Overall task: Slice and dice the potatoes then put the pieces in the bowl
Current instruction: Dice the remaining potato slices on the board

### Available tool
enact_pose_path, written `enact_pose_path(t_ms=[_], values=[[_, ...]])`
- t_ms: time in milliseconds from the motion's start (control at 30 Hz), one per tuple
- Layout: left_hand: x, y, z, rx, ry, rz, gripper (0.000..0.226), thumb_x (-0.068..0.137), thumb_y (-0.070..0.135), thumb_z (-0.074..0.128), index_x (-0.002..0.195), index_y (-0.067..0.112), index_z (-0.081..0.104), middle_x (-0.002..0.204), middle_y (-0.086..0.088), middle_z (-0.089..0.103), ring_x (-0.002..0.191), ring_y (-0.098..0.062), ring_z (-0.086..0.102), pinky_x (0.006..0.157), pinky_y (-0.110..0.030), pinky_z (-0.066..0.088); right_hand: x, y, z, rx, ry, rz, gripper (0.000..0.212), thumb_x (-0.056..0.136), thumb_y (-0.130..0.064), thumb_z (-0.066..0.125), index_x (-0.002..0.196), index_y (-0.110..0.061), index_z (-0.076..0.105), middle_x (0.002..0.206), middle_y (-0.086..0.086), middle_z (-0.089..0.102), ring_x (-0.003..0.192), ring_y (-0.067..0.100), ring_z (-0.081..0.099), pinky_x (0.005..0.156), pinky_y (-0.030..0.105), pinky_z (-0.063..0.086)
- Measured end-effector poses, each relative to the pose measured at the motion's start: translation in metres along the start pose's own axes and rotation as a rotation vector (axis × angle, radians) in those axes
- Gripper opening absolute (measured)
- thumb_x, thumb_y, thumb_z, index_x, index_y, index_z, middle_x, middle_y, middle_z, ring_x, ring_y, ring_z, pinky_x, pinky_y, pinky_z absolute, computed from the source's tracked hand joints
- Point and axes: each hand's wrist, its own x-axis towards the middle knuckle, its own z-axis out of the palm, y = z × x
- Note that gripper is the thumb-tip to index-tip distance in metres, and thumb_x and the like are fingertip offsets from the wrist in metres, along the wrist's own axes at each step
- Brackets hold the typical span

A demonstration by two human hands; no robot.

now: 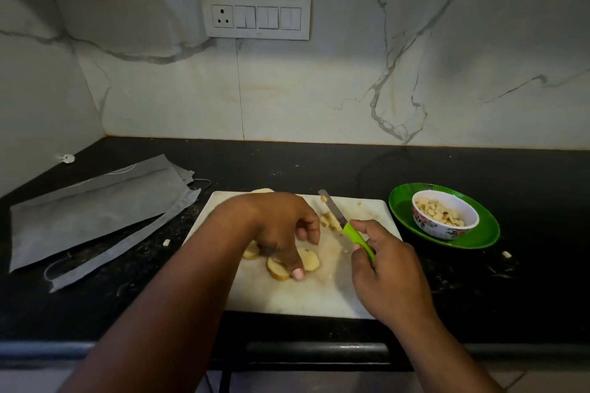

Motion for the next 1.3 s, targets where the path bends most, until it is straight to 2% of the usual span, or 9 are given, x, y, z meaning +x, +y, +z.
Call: enact_pose_path(t_ms=[100, 267, 367, 467, 667, 833, 967, 1100, 1300], values=[[0.004, 0.003, 0.001, 0.018, -0.013, -0.011, 0.045, 0.071, 0.032, 0.095, 0.109, 0.034, 0.071, 0.1, 0.013, 0.064, 0.095, -0.01, 0.061, 0.077, -0.027, 0.051, -0.001, -0.001, -0.001, -0.003, 0.006, 0.007, 0.037, 0.094, -0.022, 0.056, 0.128, -0.036, 0.059, 0.07, -0.011, 0.066, 0.055, 0.003, 0.059, 0.052, 0.027, 0.051], [0.008, -0.004, 0.0, -0.029, 0.059, 0.022, 0.024, 0.075, 0.027, 0.093, 0.088, 0.031, 0.072, 0.071, 0.016, 0.066, 0.073, -0.01, 0.064, 0.069, -0.033, 0.056, -0.002, -0.003, -0.002, -0.005, 0.002, 0.001, 0.038, 0.094, -0.023, 0.056, 0.13, -0.035, 0.059, 0.068, -0.012, 0.064, 0.056, 0.002, 0.058, 0.051, 0.021, 0.045], [0.005, -0.016, -0.003, -0.115, 0.17, 0.037, 0.019, 0.077, 0.028, 0.092, 0.086, 0.031, 0.075, 0.078, 0.008, 0.072, 0.08, -0.024, 0.071, 0.073, -0.042, 0.061, -0.002, -0.004, -0.003, 0.0, -0.006, -0.012, 0.038, 0.094, -0.023, 0.056, 0.13, -0.034, 0.059, 0.066, -0.012, 0.062, 0.055, 0.002, 0.058, 0.049, 0.018, 0.041], [-0.002, -0.027, -0.009, -0.11, 0.242, 0.039, 0.02, 0.081, 0.028, 0.089, 0.092, 0.038, 0.074, 0.084, 0.011, 0.072, 0.078, -0.005, 0.066, 0.075, -0.027, 0.054, -0.003, -0.004, -0.003, -0.005, -0.011, -0.022, 0.038, 0.094, -0.022, 0.056, 0.13, -0.034, 0.059, 0.066, -0.012, 0.061, 0.056, 0.001, 0.057, 0.047, 0.015, 0.035], [-0.011, -0.031, -0.011, -0.104, 0.093, -0.03, 0.073, 0.067, 0.028, 0.097, 0.129, 0.043, 0.06, 0.11, 0.006, 0.064, 0.101, -0.01, 0.06, 0.082, -0.028, 0.046, -0.002, 0.0, -0.001, -0.001, -0.012, -0.034, 0.039, 0.093, -0.02, 0.055, 0.129, -0.036, 0.059, 0.067, -0.009, 0.064, 0.054, 0.006, 0.058, 0.049, 0.024, 0.045], [-0.01, -0.039, -0.011, -0.091, 0.178, -0.043, 0.073, 0.076, 0.023, 0.092, 0.135, 0.046, 0.057, 0.106, 0.012, 0.065, 0.102, -0.009, 0.062, 0.084, -0.026, 0.048, -0.001, 0.003, 0.0, -0.003, 0.0, -0.042, 0.037, 0.093, -0.02, 0.056, 0.126, -0.036, 0.06, 0.066, -0.011, 0.063, 0.052, 0.006, 0.057, 0.047, 0.023, 0.045], [-0.016, -0.035, -0.013, -0.097, 0.211, -0.006, 0.071, 0.073, 0.022, 0.094, 0.127, 0.05, 0.059, 0.115, 0.02, 0.058, 0.098, -0.003, 0.056, 0.077, -0.023, 0.046, -0.001, 0.004, 0.0, 0.001, -0.004, -0.043, 0.038, 0.093, -0.019, 0.056, 0.127, -0.036, 0.059, 0.068, -0.011, 0.065, 0.052, 0.006, 0.057, 0.05, 0.028, 0.049], [-0.018, -0.026, -0.009, 0.002, 0.052, -0.021, 0.074, 0.063, 0.027, 0.099, 0.121, 0.049, 0.059, 0.132, 0.018, 0.05, 0.121, -0.009, 0.048, 0.098, -0.033, 0.049, -0.001, 0.002, 0.0, 0.002, -0.007, -0.044, 0.038, 0.094, -0.02, 0.056, 0.128, -0.036, 0.06, 0.064, -0.012, 0.061, 0.052, 0.006, 0.057, 0.045, 0.019, 0.042], [-0.014, -0.027, -0.008, 0.072, 0.069, -0.027, 0.054, 0.057, 0.036, 0.101, 0.1, 0.046, 0.07, 0.143, 0.022, 0.035, 0.138, -0.014, 0.026, 0.115, -0.048, 0.037, -0.001, 0.001, -0.001, 0.008, -0.009, -0.04, 0.037, 0.095, -0.021, 0.056, 0.129, -0.036, 0.059, 0.068, -0.011, 0.064, 0.052, 0.005, 0.058, 0.046, 0.023, 0.046]])
